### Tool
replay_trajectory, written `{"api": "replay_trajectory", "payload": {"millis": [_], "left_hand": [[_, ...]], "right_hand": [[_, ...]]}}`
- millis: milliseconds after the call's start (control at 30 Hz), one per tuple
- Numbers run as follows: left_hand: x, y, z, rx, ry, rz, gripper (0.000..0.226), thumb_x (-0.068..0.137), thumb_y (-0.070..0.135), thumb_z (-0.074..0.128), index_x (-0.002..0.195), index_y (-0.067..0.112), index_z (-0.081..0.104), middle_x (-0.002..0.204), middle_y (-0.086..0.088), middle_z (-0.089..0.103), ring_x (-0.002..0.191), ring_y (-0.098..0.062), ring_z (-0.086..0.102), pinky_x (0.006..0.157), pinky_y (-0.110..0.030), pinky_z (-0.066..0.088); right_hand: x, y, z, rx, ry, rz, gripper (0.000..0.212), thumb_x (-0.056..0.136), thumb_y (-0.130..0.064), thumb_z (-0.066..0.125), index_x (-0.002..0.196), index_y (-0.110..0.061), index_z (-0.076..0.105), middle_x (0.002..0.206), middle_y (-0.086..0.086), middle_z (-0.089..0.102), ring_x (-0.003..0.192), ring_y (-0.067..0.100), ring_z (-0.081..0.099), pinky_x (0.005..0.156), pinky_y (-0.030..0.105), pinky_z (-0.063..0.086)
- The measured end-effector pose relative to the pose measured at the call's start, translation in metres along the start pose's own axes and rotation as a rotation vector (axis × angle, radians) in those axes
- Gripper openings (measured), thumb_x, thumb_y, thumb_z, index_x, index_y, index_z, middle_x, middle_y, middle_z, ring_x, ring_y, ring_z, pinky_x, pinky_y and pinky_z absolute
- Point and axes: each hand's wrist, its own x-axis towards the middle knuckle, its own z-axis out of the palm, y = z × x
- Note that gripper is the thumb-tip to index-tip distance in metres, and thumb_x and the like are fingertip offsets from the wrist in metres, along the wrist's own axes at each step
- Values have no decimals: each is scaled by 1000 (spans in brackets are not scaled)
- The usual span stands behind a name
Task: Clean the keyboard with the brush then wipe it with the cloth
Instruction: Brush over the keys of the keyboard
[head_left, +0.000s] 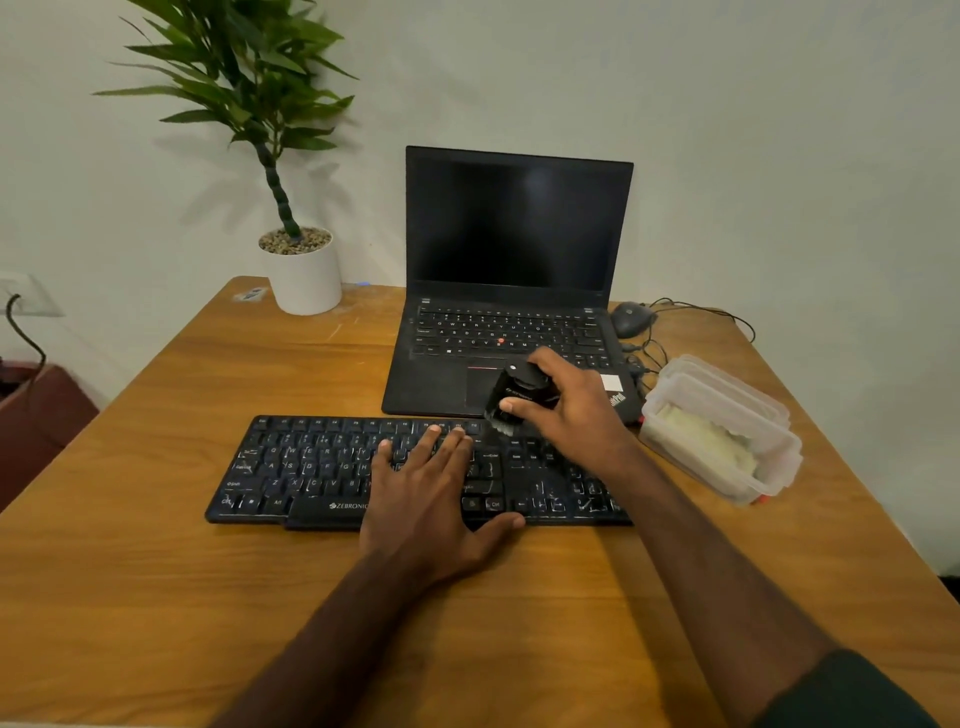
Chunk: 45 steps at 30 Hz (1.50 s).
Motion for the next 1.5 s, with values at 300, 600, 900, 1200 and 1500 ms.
{"api": "replay_trajectory", "payload": {"millis": [300,600,900,1200,1500], "left_hand": [[1,-1,2,-7,8,5,115,72,98,11,154,20,31,162,2,29,152,-18,15,117,-60,11],[-15,-22,-2,-54,170,-31,110,75,96,28,148,15,42,157,-3,39,148,-17,27,115,-68,11],[-63,-153,-21,-218,117,-526,129,53,108,20,152,26,26,161,-2,30,145,-21,33,118,-60,13],[-81,-157,-15,-294,205,-448,111,53,104,41,137,31,42,135,8,61,125,-13,55,120,-54,13],[-83,-159,-17,-294,158,-475,123,49,106,37,148,32,37,156,3,40,144,-10,33,123,-48,-1]], "right_hand": [[6,-17,18,2,-105,-23,31,85,-32,80,105,-24,57,90,-9,66,81,6,64,68,21,52],[9,-27,21,67,11,-24,31,85,-27,79,108,-19,61,92,-10,68,85,5,65,71,20,54],[28,-59,76,136,-138,-6,27,87,-34,78,103,-30,57,95,-9,65,90,11,62,68,23,53],[57,-117,136,233,-266,-107,26,90,-28,75,108,-23,57,97,-6,64,89,11,65,69,21,57],[62,-150,175,183,-431,-253,29,93,-31,70,114,-21,53,96,2,67,86,18,66,74,47,58]]}}
